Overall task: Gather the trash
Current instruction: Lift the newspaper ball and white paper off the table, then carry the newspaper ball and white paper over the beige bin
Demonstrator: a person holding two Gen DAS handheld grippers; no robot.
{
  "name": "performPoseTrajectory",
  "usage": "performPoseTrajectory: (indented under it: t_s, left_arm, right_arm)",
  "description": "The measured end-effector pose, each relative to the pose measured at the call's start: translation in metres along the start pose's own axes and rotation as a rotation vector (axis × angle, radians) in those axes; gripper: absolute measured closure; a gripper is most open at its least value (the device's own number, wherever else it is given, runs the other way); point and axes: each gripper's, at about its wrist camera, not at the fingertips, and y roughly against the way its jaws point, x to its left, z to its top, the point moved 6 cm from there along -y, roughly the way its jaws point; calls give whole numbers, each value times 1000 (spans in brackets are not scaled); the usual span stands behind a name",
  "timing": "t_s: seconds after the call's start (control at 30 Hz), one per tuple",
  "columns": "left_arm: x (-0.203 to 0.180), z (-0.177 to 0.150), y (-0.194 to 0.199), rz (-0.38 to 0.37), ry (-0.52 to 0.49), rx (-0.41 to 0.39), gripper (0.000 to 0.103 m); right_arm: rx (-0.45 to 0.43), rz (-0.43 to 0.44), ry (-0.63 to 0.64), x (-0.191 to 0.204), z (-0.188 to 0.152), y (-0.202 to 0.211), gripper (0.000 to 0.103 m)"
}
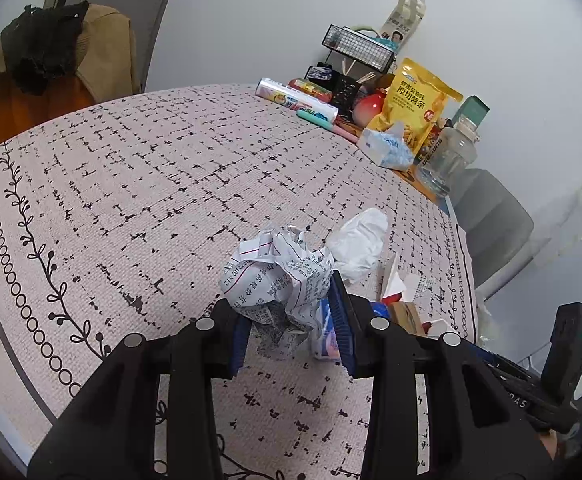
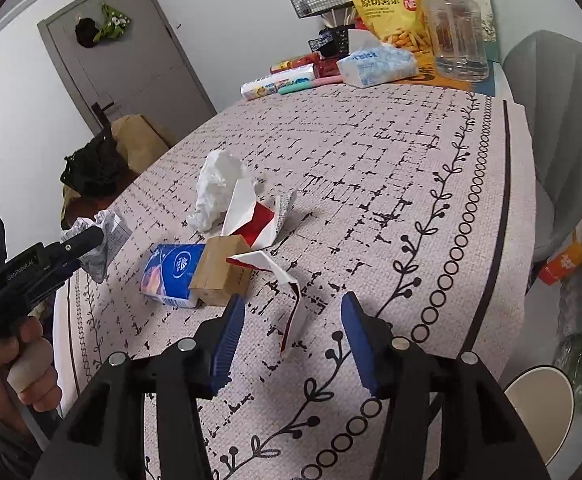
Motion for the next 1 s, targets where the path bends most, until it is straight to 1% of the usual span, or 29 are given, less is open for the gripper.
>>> performPoseTrajectory:
  t_s: [0.17,0.2,0.27,0.3,0.33,0.47,0.57,0.8,1.0]
  left_arm:
    - [3,-2,-2,-4,6,9,67]
    - [3,-3,-2,-6,7,10,67]
    - [1,-4,-2,-10,6,11,67]
    - [0,-4,-1,-13,4,11,67]
    - [-2,-4,-1,-16,2,11,67]
    - [-16,-2,-5,-32,-23,12,67]
    - [-33,-2,-7,-53,-47,16,67]
    - [-84,-4,-15,-103,-129,23,67]
    - [-133,-13,-23,-162,-203,52,67]
  right_arm:
    - [18,-17,6,2,-1,-10,53]
    - [20,-19,9,2,-1,-12,56]
    - [23,-31,22,2,-1,-15,83]
    - [43,-26,24,2,-1,-18,95]
    - [46,-30,26,2,-1,-18,97]
    - [25,-45,59,4,1,-8,98]
    - [-3,-61,47,-4,2,4,98]
    - [-43,-89,-29,-41,-2,34,98]
    - [-103,-142,-94,-82,-3,70,97]
